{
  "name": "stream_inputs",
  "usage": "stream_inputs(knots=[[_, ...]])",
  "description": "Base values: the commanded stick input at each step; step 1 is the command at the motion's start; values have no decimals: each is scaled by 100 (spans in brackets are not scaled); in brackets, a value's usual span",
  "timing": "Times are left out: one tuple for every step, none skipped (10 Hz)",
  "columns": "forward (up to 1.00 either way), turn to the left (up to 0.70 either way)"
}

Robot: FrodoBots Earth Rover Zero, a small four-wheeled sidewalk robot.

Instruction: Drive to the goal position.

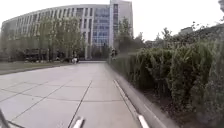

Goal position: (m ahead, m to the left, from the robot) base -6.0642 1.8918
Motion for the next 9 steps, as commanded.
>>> stream_inputs(knots=[[4, 0], [0, 0], [4, 0], [4, 0], [4, 0], [4, 0], [4, 0], [4, 0], [4, 0]])
